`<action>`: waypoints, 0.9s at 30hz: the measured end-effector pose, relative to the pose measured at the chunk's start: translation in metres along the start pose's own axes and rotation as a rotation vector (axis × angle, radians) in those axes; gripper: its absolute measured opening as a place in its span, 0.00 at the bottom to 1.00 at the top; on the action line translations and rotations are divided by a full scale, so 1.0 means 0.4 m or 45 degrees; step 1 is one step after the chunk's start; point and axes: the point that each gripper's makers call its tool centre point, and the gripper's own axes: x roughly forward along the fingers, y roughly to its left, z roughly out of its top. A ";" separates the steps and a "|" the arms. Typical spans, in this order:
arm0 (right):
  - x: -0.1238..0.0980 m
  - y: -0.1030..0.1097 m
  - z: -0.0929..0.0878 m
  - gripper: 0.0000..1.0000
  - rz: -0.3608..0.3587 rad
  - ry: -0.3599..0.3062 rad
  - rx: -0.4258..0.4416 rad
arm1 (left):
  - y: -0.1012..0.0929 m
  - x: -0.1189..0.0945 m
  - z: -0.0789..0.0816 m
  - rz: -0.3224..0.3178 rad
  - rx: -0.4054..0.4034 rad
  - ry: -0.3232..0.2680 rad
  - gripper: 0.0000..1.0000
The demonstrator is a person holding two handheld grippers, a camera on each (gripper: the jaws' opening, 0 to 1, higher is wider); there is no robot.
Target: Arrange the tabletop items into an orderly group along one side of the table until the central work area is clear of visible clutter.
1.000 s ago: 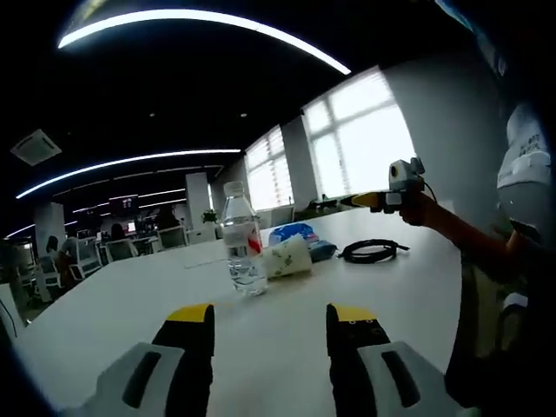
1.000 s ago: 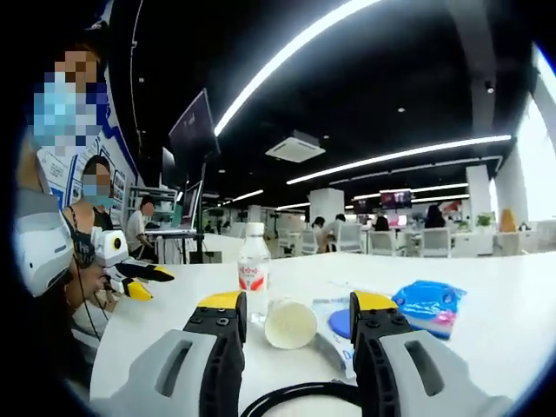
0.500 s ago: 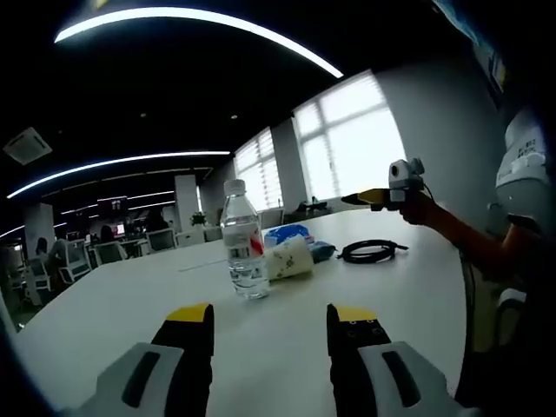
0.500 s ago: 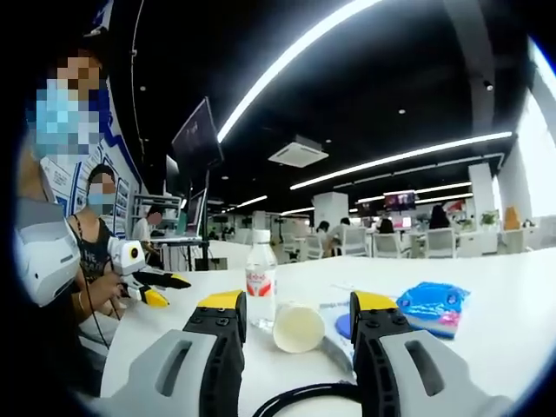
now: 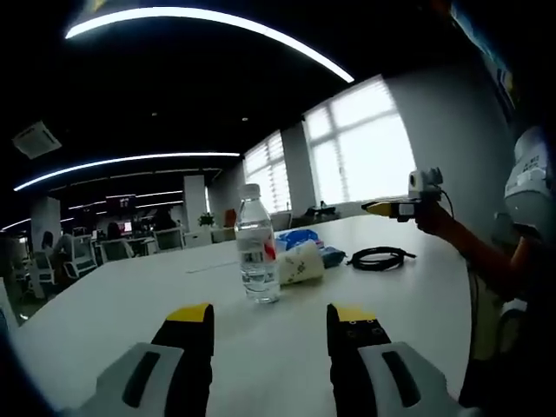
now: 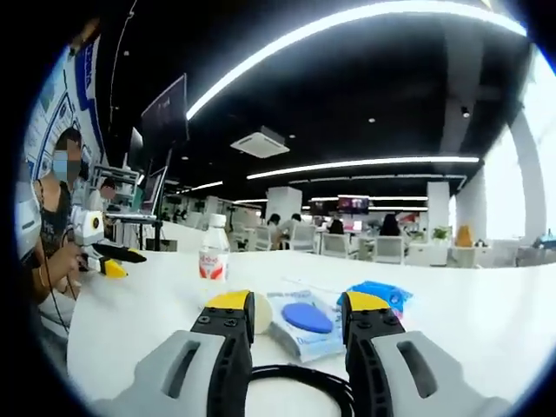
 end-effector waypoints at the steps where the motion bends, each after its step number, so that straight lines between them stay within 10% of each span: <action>1: -0.005 -0.006 0.001 0.37 -0.004 -0.010 0.012 | 0.001 0.003 0.003 -0.002 0.004 -0.003 0.52; 27: -0.050 0.000 -0.030 0.53 0.011 0.003 0.112 | 0.013 0.094 0.074 -0.167 0.165 -0.052 0.50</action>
